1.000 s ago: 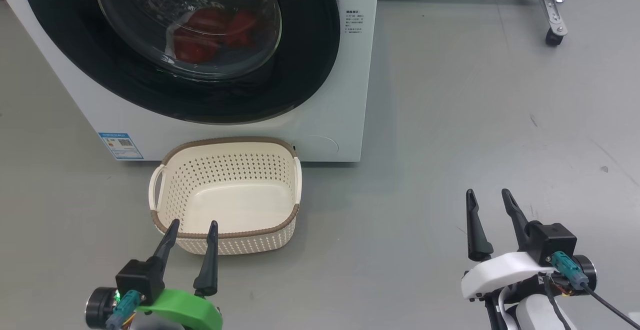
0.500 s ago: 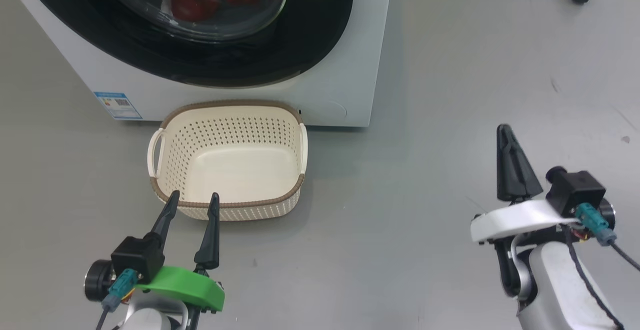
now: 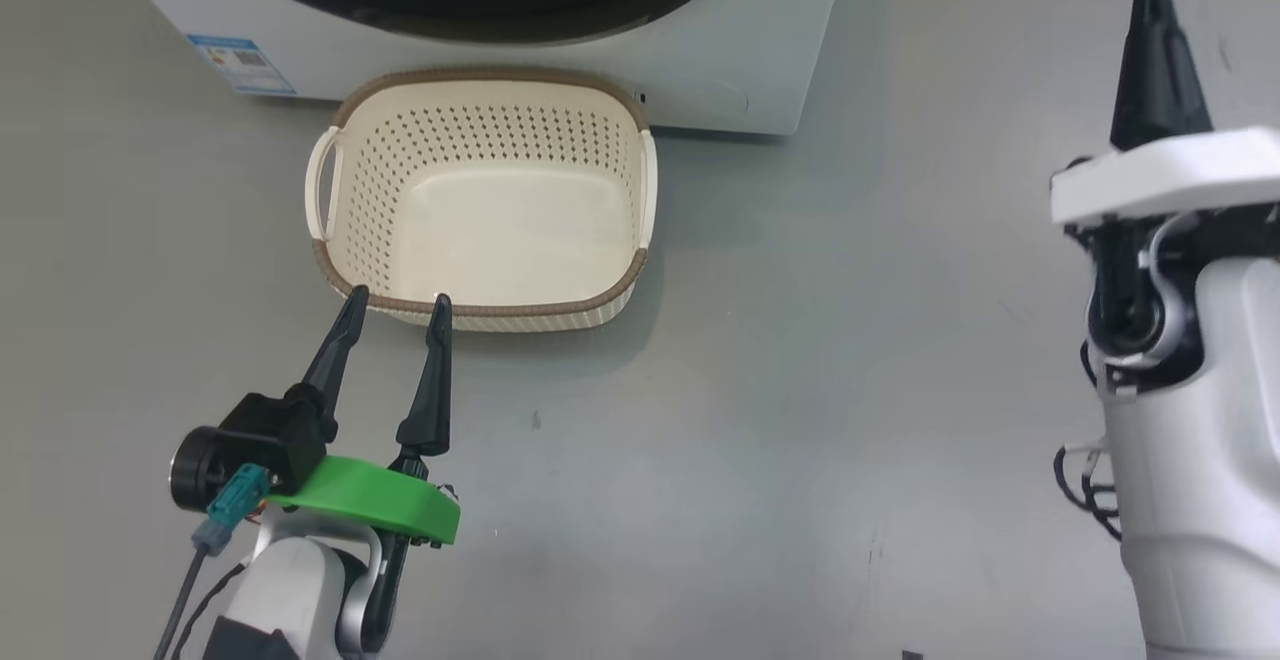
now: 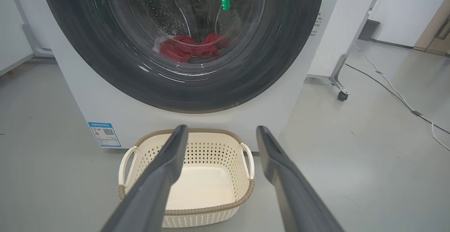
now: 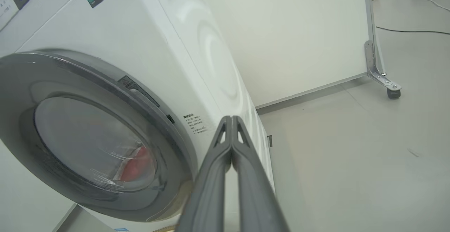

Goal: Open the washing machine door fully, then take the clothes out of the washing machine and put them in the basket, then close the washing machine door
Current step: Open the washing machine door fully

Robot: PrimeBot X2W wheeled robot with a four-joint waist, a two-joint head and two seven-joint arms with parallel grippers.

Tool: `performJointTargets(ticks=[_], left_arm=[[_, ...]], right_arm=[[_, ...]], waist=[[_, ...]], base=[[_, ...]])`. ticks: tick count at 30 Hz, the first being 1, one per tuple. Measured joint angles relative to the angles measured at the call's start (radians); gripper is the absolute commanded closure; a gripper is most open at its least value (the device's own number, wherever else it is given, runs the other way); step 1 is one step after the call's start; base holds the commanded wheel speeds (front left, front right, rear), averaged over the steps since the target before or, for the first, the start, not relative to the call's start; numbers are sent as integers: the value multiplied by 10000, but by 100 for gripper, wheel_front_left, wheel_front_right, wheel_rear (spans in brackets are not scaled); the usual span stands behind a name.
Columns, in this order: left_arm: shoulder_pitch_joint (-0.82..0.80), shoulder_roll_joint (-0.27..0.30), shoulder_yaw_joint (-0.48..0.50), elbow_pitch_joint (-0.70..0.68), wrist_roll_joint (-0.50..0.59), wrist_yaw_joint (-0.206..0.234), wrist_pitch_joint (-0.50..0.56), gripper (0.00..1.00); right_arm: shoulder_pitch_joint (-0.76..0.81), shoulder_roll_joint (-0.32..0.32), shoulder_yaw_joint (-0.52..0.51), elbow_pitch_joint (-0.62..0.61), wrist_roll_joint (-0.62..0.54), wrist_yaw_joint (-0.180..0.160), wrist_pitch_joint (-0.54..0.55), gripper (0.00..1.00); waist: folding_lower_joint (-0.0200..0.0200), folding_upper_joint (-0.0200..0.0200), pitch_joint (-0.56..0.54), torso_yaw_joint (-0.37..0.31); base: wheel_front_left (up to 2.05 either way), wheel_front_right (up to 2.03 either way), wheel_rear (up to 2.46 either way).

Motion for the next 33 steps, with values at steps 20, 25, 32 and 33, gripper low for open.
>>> performJointTargets(ticks=[20, 25, 32, 33], left_arm=[[-1041, -48, -307, -4, -372, -263, 0, 0], [-1184, -59, -439, 17, -477, -336, 0, 0], [-1453, -86, -541, 82, -629, -347, 0, 0], [-1482, -88, -571, 98, -639, -349, 0, 0]], right_arm=[[-4402, 4, -978, 692, 3904, -384, 3407, 100], [-5199, 0, -986, 1083, 4418, -696, 4079, 100], [-6324, -10, -1068, 1797, 4964, -999, 4755, 100], [-6423, -15, -1081, 1889, 5020, -1043, 4828, 100]], waist=[[0, 0, 1978, 1049], [0, 0, 2291, 1265], [0, 0, 2680, 1607], [1, 0, 2716, 1650]], base=[[0, 0, 0], [0, 0, 0], [0, 0, 0], [0, 0, 0]])
